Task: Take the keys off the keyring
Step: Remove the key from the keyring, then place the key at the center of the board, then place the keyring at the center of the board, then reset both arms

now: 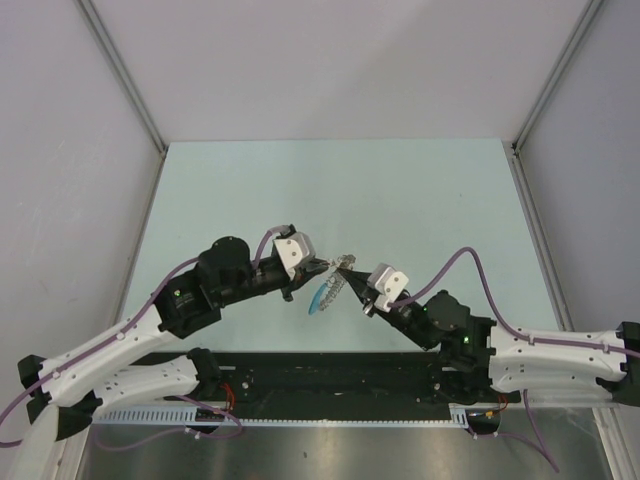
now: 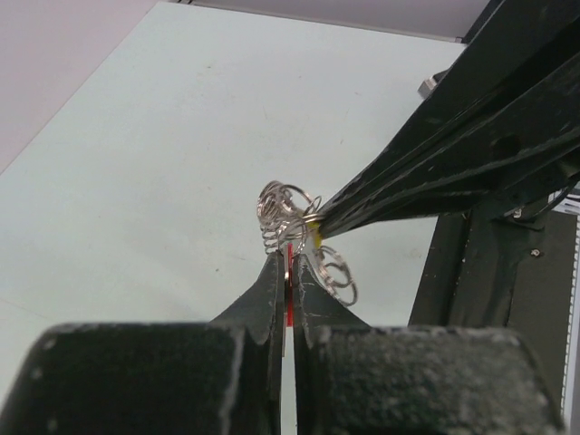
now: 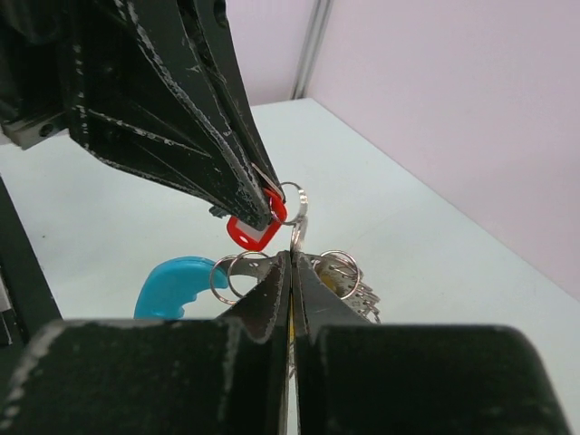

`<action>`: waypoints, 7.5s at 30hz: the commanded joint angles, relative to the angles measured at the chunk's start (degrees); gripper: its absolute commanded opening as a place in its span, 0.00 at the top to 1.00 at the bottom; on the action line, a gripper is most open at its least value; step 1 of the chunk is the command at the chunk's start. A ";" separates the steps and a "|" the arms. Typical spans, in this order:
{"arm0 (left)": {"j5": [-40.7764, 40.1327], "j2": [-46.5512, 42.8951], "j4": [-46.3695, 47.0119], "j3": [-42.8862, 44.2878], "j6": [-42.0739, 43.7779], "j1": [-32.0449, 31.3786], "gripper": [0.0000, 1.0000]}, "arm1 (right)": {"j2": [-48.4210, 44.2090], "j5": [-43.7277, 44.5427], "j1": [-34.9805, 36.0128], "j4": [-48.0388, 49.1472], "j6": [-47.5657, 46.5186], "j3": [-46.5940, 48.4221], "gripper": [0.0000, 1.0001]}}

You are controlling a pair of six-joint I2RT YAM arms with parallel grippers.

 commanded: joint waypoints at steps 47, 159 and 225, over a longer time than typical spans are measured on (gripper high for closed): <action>19.21 5.08 4.37 -0.19 -8.56 6.19 0.99 | -15.72 -15.60 -7.79 7.38 9.57 -10.93 0.87; 34.25 5.61 20.20 -5.29 -17.00 10.59 1.00 | -8.33 -35.38 -20.10 20.29 25.04 -7.14 1.00; 15.34 -7.05 25.29 -16.71 -22.44 36.25 0.00 | -13.79 -25.27 -54.11 -51.78 47.46 14.74 0.00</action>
